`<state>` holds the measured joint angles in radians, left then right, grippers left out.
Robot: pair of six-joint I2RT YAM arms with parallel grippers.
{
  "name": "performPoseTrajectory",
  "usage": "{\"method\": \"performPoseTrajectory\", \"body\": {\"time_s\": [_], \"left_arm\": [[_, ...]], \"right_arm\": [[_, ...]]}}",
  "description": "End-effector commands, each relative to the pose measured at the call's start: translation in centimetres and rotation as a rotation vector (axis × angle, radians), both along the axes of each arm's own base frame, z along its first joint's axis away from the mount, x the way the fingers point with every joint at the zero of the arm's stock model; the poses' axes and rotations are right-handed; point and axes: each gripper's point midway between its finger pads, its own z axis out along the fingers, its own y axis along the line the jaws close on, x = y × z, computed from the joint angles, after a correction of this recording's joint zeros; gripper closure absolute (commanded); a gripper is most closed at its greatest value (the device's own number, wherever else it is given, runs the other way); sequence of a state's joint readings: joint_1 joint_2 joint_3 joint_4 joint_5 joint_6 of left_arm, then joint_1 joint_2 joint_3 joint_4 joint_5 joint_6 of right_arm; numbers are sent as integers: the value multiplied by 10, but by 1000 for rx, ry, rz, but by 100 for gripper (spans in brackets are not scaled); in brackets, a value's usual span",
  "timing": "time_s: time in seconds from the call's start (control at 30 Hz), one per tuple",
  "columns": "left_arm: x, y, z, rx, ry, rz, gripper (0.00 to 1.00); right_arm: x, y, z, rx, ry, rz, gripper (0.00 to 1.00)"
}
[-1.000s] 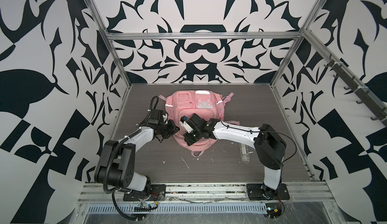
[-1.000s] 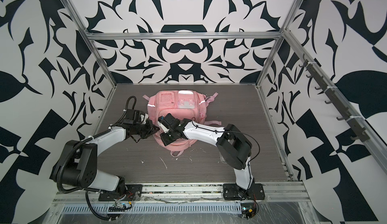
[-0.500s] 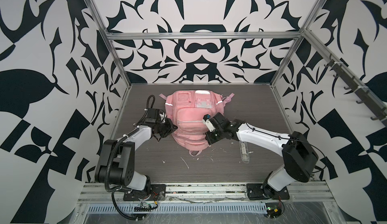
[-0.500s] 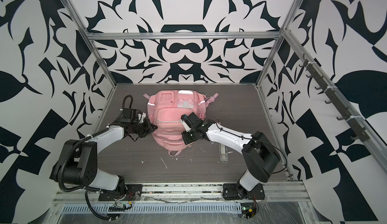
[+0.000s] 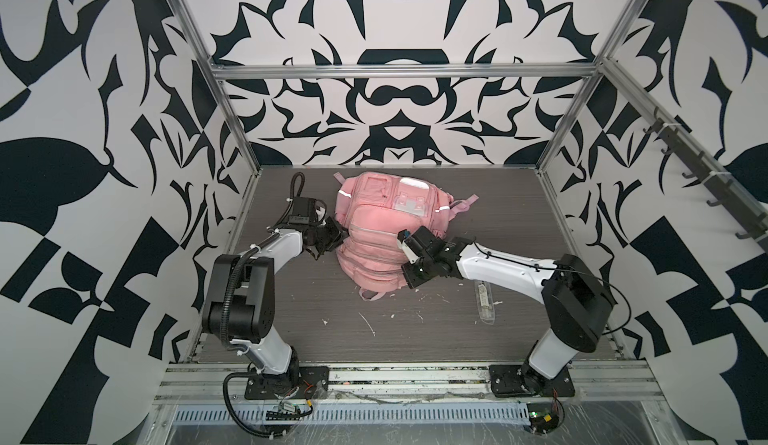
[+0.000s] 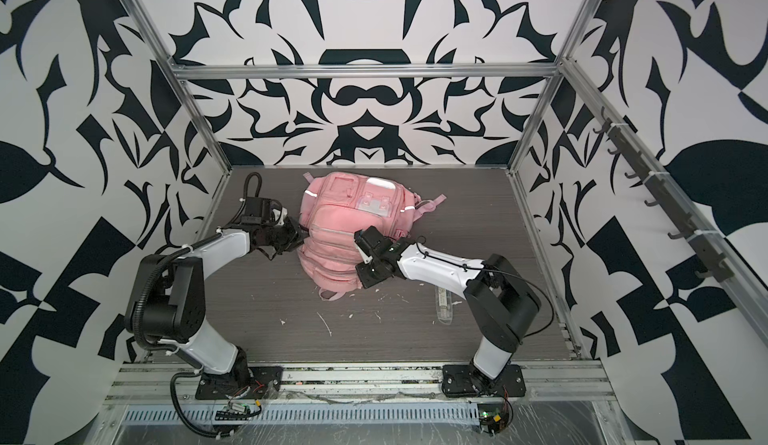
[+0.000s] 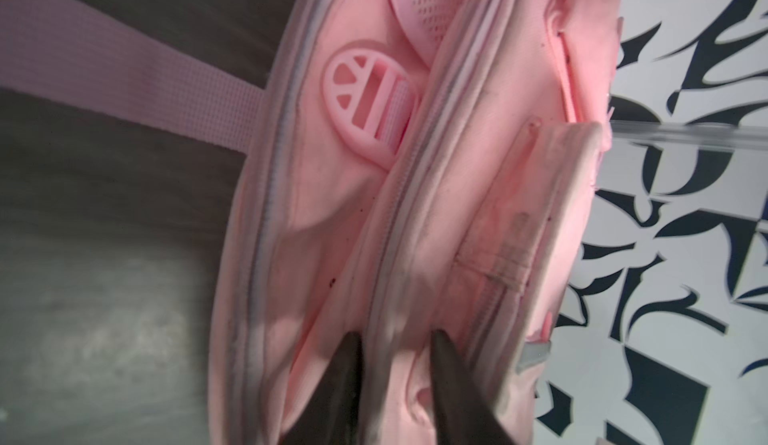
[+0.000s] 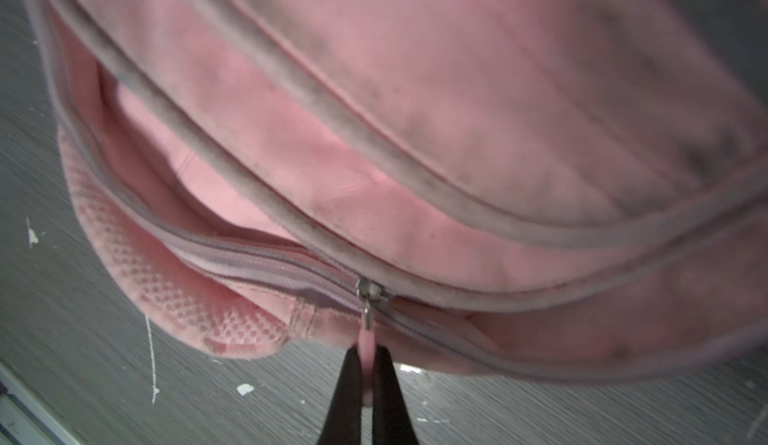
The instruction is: Pack the student bag
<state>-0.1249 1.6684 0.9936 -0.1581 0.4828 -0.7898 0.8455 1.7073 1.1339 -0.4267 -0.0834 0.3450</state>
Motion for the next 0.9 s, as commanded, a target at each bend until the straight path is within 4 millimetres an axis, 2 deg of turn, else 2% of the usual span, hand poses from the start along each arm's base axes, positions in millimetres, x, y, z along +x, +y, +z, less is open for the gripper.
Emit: {"method": "performPoseTrajectory", "body": {"time_s": [0.0, 0.1, 0.17, 0.37, 0.53, 0.63, 0.87], "left_arm": [[19, -4, 17, -29, -40, -1, 58], [12, 1, 22, -5, -57, 18, 51], [1, 4, 26, 4, -64, 21, 51], [-38, 8, 23, 17, -44, 11, 51], [-61, -3, 13, 1, -13, -9, 51], [-68, -11, 4, 1, 8, -25, 51], [-60, -27, -13, -6, 33, -58, 52]], "right_arm": [[-3, 44, 23, 84, -21, 62, 100], [1, 71, 29, 116, -35, 95, 100], [7, 84, 32, 136, -37, 102, 100], [16, 106, 34, 165, -35, 136, 100], [17, 112, 35, 179, -27, 147, 100], [16, 113, 37, 183, -28, 148, 100], [12, 104, 40, 184, -28, 139, 100]]}}
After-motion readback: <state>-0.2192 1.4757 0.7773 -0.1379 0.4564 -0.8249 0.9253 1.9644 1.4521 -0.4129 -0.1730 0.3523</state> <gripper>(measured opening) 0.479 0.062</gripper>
